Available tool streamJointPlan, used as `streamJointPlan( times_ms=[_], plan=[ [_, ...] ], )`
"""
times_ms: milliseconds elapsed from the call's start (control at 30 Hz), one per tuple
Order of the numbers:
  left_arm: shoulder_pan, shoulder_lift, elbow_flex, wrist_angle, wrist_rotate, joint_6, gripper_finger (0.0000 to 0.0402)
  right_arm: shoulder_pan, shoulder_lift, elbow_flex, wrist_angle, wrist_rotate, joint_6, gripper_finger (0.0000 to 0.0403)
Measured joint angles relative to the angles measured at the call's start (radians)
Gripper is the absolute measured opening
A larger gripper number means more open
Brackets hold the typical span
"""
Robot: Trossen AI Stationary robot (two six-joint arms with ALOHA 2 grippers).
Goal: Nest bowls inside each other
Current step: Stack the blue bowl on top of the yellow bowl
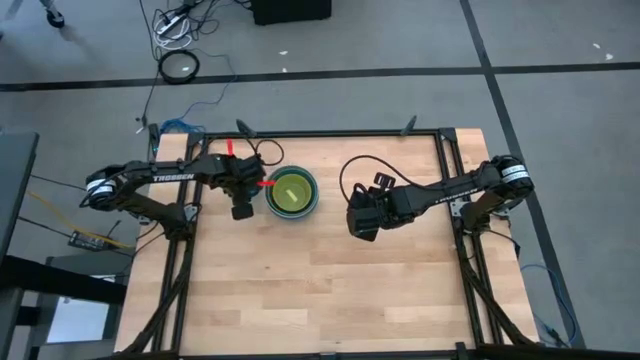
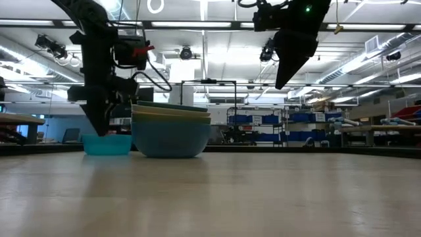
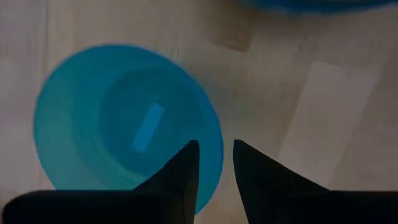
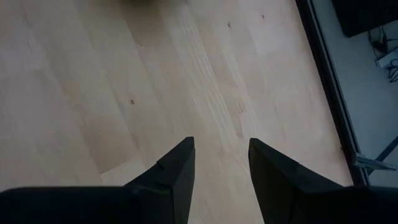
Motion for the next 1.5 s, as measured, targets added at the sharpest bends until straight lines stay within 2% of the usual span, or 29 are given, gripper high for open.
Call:
streamJointPlan(
  times_ms=[367, 433, 567, 767, 933, 1033, 1200, 1333, 1500],
  plan=[
    [0.02, 0.0, -0.038, 0.049, -0.019, -0.003, 0.0104, -0.001, 0.0, 0.0, 0.01, 0.0, -0.001, 0.0137],
    [0.033, 0.0, -0.046, 0.079, -0.017, 0.002, 0.0087, -0.001, 0.0, 0.0, 0.011, 0.0, -0.001, 0.0137],
    [0.065, -0.001, -0.088, 0.104, 0.021, 0.005, 0.0016, -0.001, 0.0, 0.0, 0.011, 0.0, -0.001, 0.0137],
    [0.062, -0.005, -0.05, 0.095, 0.024, -0.006, 0.0006, -0.001, 0.0, 0.0, 0.011, 0.0, -0.008, 0.0137],
    [0.011, -0.04, 0.087, -0.069, -0.091, -0.032, 0.0004, -0.001, 0.0, 0.0, 0.011, 0.0, -0.009, 0.0137],
    [-0.02, -0.077, 0.201, -0.118, -0.116, -0.079, 0.0003, -0.001, 0.0, 0.0, 0.011, 0.0, -0.009, 0.0137],
    [-0.143, -0.106, 0.34, -0.027, -0.097, -0.123, 0.0002, -0.002, 0.0, 0.0, 0.009, 0.001, 0.011, 0.0136],
    [-0.293, -0.067, 0.346, 0.098, -0.095, -0.132, 0.0002, -0.003, 0.0, 0.0, -0.035, 0.034, 0.057, 0.013],
    [-0.399, 0.02, 0.346, 0.121, -0.18, -0.243, 0.0002, -0.006, 0.0, 0.0, -0.095, 0.055, 0.108, 0.0124]
  ],
)
